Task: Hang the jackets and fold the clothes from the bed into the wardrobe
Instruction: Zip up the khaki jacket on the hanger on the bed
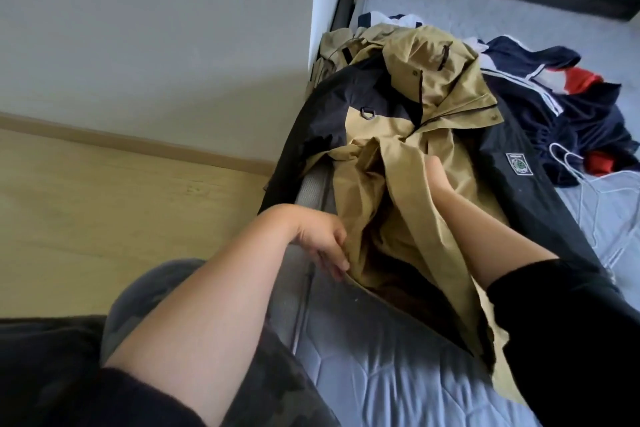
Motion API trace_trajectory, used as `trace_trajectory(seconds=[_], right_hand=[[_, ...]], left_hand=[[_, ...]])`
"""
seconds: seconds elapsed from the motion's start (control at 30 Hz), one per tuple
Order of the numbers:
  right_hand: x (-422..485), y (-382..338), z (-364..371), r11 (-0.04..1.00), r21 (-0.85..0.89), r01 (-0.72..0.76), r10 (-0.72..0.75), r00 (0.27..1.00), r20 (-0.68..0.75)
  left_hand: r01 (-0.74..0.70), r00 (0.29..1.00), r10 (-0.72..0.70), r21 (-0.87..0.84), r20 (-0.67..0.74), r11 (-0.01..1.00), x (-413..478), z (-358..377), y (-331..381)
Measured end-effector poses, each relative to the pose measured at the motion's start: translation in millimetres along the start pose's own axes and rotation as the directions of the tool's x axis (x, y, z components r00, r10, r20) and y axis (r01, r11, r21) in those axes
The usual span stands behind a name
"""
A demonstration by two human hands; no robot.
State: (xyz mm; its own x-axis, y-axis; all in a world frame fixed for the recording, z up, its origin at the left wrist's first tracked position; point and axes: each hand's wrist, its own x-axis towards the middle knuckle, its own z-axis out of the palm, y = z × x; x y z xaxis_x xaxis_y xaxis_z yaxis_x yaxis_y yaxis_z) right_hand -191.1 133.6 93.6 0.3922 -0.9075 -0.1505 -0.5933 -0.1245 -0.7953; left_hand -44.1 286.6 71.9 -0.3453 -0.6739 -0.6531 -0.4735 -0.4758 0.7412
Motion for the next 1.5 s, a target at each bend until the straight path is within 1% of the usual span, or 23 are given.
trace_trajectory(seconds=[0.1, 0.17, 0.23, 0.3, 0.33, 0.47, 0.53, 0.6, 0.67, 0.7, 0.77, 0.8, 0.87, 0.9, 0.97, 1.03, 1.13, 1.23, 1.3, 1.33, 1.4, 1.47, 1.5], right_hand=[[-2.5, -5.2, 15.9, 0.98, -0.103, 0.172, -0.171, 0.985, 0.013], [-6.2, -9.6, 27.9, 0.951, -0.168, 0.261, -0.243, 0.963, 0.12], [-10.7, -10.9, 37.1, 0.924, -0.177, 0.338, -0.295, 0.928, 0.227], [-16.4, -11.1, 48.1, 0.888, -0.207, 0.41, -0.34, 0.89, 0.305], [-18.4, -10.1, 52.9, 0.876, -0.214, 0.433, -0.357, 0.879, 0.316], [-20.2, -5.1, 65.0, 0.868, -0.227, 0.442, -0.393, 0.89, 0.233], [-21.3, -1.2, 72.3, 0.86, -0.232, 0.455, -0.412, 0.886, 0.213], [-22.7, 4.1, 81.2, 0.846, -0.237, 0.477, -0.434, 0.876, 0.212], [-21.3, 11.6, 88.9, 0.823, -0.327, 0.465, -0.41, 0.883, 0.227], [-18.9, 17.7, 92.0, 0.802, -0.408, 0.437, -0.368, 0.898, 0.24], [-16.3, 29.7, 96.4, 0.751, -0.558, 0.352, -0.276, 0.936, 0.219], [-17.0, 35.1, 97.4, 0.739, -0.6, 0.307, -0.238, 0.952, 0.193], [-19.1, 46.4, 96.2, 0.741, -0.626, 0.243, -0.189, 0.97, 0.154], [-20.0, 52.6, 93.8, 0.737, -0.638, 0.224, -0.173, 0.975, 0.142], [-21.0, 66.5, 82.5, 0.717, -0.674, 0.177, -0.131, 0.984, 0.119], [-20.2, 80.8, 63.9, 0.707, -0.697, 0.115, -0.085, 0.993, 0.078], [-21.5, 108.0, 28.3, 0.703, -0.711, 0.038, -0.018, 0.999, 0.036], [-33.2, 135.3, -3.7, 0.653, -0.757, -0.003, 0.236, 0.951, 0.199], [-45.2, 149.2, -17.0, 0.652, -0.758, -0.004, 0.297, 0.921, 0.251], [-51.3, 154.3, -23.2, 0.688, -0.726, -0.01, 0.245, 0.945, 0.219], [-59.4, 159.6, -41.2, 0.772, -0.635, -0.021, 0.04, 0.999, 0.016], [-57.8, 165.5, -68.4, 0.777, -0.629, -0.019, -0.134, 0.971, -0.196], [-53.6, 171.0, -84.9, 0.787, -0.615, -0.051, -0.157, 0.947, -0.279]], left_hand=[[0.107, 0.992, -0.111, -0.071, -0.06, 0.992, -6.5, -4.5, -20.9], [0.094, 0.931, -0.188, -0.295, -0.312, 0.951, -6.9, -9.7, -29.2], [-0.136, 0.809, -0.282, -0.631, -0.516, 0.764, -4.9, -18.4, -34.7], [-0.286, 0.838, -0.254, -0.786, -0.482, 0.548, -3.8, -25.7, -36.2], [-0.273, 0.872, -0.212, -0.798, -0.441, 0.538, -4.7, -25.5, -36.3], [-0.176, 0.913, -0.117, -0.637, -0.391, 0.751, -13.8, -25.0, -39.9], [-0.045, 0.884, -0.193, -0.489, -0.425, 0.871, -26.0, -30.4, -44.1], [0.259, 0.772, -0.384, -0.301, -0.507, 0.918, -37.4, -35.7, -55.8], [0.566, 0.585, -0.521, -0.147, -0.622, 0.811, -42.8, -31.1, -64.7], [0.659, 0.496, -0.525, -0.094, -0.692, 0.746, -41.5, -26.1, -66.1], [0.74, 0.334, -0.373, -0.004, -0.865, 0.672, -30.4, -18.5, -61.3], [0.717, 0.319, -0.222, 0.081, -0.922, 0.693, -20.7, -15.8, -56.4], [0.553, 0.344, 0.135, 0.317, -0.929, 0.771, -0.3, -8.2, -45.8], [0.478, 0.378, 0.279, 0.444, -0.883, 0.758, 9.2, -2.9, -40.6], [0.377, 0.486, 0.419, 0.616, -0.767, 0.692, 29.9, 9.2, -33.5], [0.325, 0.593, 0.405, 0.667, -0.696, 0.67, 49.3, 16.8, -27.3], [0.318, 0.68, 0.36, 0.698, -0.639, 0.641, 76.5, 20.4, -10.1], [0.286, 0.751, 0.293, 0.691, -0.592, 0.664, 104.4, 33.2, 9.0], [0.255, 0.774, 0.265, 0.666, -0.575, 0.701, 122.9, 46.0, 18.9], [0.248, 0.783, 0.257, 0.663, -0.567, 0.706, 131.4, 51.7, 22.9], [0.241, 0.8, 0.256, 0.681, -0.543, 0.691, 147.2, 58.7, 32.0], [0.211, 0.812, 0.275, 0.697, -0.515, 0.685, 160.9, 62.3, 43.7], [0.192, 0.819, 0.284, 0.703, -0.499, 0.684, 168.1, 64.6, 50.6]])
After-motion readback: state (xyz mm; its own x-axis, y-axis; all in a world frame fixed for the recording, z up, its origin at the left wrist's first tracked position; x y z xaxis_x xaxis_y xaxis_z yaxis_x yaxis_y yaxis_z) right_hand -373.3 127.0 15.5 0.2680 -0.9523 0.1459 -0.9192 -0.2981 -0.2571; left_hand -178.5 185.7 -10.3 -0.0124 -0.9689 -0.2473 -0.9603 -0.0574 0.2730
